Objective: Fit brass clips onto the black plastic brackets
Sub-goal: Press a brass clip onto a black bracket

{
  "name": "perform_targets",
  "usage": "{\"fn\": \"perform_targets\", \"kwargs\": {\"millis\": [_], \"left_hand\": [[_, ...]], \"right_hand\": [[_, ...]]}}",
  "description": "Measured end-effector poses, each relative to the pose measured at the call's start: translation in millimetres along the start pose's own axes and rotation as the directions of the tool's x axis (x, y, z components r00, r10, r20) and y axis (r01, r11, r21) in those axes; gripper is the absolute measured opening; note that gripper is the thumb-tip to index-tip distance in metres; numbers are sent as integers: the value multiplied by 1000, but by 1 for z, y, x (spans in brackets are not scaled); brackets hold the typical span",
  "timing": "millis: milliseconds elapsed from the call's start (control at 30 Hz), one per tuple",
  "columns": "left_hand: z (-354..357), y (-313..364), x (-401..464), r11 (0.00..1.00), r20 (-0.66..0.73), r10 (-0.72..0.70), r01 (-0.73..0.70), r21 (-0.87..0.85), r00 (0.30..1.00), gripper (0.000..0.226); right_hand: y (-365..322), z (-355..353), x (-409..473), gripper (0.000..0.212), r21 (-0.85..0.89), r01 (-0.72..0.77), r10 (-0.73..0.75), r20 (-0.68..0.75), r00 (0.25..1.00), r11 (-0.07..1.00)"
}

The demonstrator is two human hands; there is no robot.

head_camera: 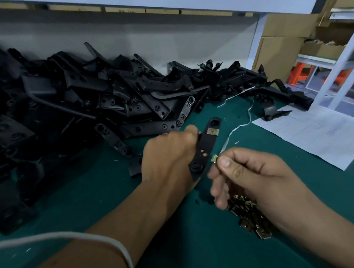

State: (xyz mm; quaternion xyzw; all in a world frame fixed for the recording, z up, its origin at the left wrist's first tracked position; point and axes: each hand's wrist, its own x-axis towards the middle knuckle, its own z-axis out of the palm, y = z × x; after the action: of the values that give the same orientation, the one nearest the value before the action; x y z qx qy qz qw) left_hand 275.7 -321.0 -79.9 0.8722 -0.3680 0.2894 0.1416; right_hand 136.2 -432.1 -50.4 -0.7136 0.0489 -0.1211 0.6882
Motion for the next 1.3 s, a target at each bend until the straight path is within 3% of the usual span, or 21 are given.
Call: {"fn": "perform_targets", "kwargs": {"millis": [300, 767, 1033, 1300], "left_hand": [[-4, 4, -1, 999, 19, 3, -2, -45, 1000, 26], [-1, 9, -5, 999, 24, 4, -4, -32, 1000, 26], [-1, 12, -4, 1000, 26, -2, 2, -17, 1000, 28], [5, 11, -6, 997, -42, -43, 41, -61, 998, 31]], "right_hand": [[0, 0, 2, 34, 71, -49, 47, 25, 999, 996], [-3, 3, -1, 34, 19, -23, 23, -11, 1000, 1000], [1, 13, -6, 33, 29, 40, -35, -158, 987, 999], [2, 12, -6, 33, 62, 43, -31, -182, 983, 997]]}}
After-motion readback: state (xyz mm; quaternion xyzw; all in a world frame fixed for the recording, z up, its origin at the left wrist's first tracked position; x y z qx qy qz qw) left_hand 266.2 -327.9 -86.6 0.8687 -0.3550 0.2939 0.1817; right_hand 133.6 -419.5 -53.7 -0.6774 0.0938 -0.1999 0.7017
